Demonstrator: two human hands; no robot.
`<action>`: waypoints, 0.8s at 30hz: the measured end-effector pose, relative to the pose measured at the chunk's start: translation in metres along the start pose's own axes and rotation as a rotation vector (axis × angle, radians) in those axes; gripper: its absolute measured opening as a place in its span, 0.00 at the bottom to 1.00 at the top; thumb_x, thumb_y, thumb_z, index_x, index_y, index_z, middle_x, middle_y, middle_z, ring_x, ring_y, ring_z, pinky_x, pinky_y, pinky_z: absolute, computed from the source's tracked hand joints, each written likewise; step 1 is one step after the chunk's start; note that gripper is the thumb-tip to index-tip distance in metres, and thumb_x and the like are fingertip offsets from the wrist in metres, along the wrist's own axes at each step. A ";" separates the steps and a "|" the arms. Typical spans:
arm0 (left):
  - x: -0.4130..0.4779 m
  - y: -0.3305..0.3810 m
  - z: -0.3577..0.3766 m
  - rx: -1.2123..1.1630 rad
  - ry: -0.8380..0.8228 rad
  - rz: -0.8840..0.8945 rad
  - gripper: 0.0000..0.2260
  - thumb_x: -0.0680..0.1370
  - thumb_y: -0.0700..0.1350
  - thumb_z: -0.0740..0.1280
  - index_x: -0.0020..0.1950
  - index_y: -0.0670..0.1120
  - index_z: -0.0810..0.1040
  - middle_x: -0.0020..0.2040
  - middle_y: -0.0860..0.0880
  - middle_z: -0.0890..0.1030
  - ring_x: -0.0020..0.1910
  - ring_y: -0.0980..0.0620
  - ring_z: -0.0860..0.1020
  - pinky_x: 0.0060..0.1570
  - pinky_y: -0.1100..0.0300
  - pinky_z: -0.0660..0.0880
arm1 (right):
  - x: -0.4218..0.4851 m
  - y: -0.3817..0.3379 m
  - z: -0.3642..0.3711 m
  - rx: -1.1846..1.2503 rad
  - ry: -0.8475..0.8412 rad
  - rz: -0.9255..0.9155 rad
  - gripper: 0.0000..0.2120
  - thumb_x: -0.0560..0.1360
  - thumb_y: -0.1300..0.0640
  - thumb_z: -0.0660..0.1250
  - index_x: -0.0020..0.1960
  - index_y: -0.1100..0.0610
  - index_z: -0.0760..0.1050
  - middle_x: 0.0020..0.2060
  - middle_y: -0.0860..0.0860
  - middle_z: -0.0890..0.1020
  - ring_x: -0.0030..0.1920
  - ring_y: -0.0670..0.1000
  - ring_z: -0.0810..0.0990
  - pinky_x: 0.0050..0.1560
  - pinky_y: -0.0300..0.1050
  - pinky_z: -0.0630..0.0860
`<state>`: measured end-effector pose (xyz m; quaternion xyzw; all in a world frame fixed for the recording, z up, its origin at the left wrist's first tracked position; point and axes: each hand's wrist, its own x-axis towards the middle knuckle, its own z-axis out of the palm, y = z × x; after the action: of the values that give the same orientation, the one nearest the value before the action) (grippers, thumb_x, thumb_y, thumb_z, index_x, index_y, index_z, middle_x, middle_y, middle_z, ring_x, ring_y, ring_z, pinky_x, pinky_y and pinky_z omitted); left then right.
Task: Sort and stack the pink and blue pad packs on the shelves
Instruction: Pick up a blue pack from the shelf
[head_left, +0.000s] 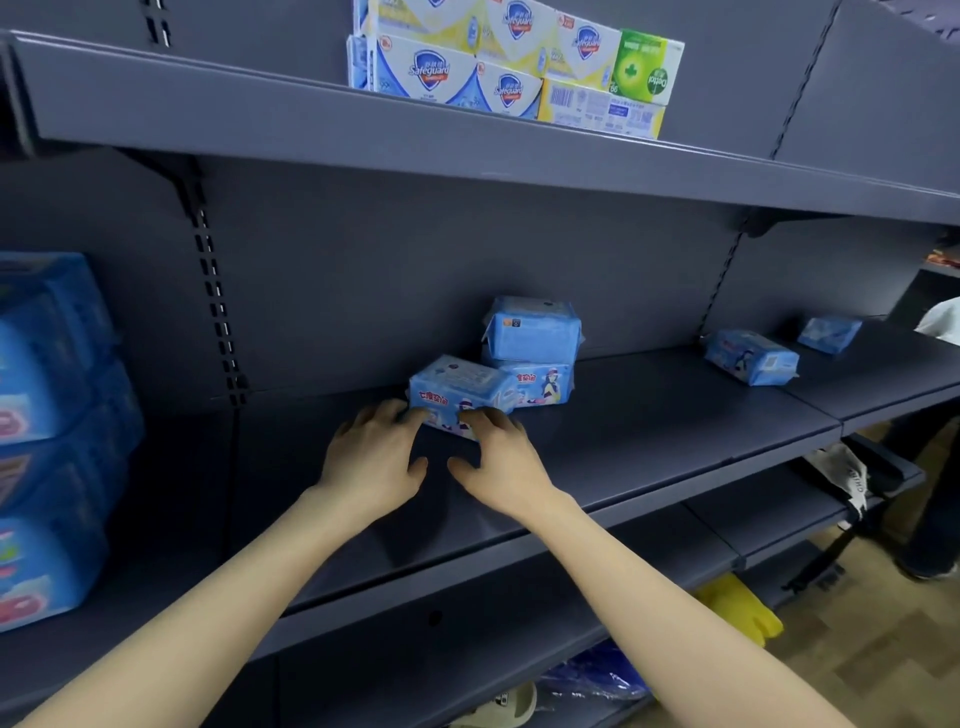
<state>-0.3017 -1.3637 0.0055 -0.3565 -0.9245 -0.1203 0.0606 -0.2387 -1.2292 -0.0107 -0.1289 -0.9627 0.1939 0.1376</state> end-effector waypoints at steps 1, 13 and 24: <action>0.001 -0.002 0.001 0.003 -0.006 0.002 0.26 0.78 0.52 0.61 0.74 0.51 0.58 0.72 0.49 0.62 0.69 0.46 0.64 0.62 0.53 0.67 | 0.001 -0.001 0.001 0.004 -0.003 0.006 0.28 0.74 0.54 0.66 0.71 0.56 0.63 0.68 0.55 0.67 0.67 0.58 0.64 0.65 0.47 0.64; 0.017 -0.004 0.014 0.023 -0.048 -0.025 0.26 0.78 0.52 0.61 0.74 0.51 0.57 0.72 0.49 0.61 0.69 0.47 0.63 0.61 0.53 0.67 | 0.020 0.012 0.004 0.008 -0.043 -0.002 0.28 0.74 0.54 0.66 0.71 0.55 0.62 0.68 0.54 0.67 0.68 0.57 0.63 0.66 0.45 0.64; 0.048 0.021 0.023 -0.018 0.004 -0.090 0.26 0.78 0.51 0.61 0.74 0.51 0.59 0.72 0.49 0.62 0.69 0.47 0.64 0.63 0.54 0.66 | 0.047 0.038 -0.013 0.057 -0.004 -0.108 0.25 0.74 0.58 0.65 0.70 0.57 0.64 0.64 0.57 0.68 0.64 0.58 0.66 0.63 0.46 0.67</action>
<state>-0.3236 -1.3119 -0.0032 -0.3147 -0.9385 -0.1318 0.0536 -0.2711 -1.1764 -0.0051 -0.0725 -0.9626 0.2140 0.1494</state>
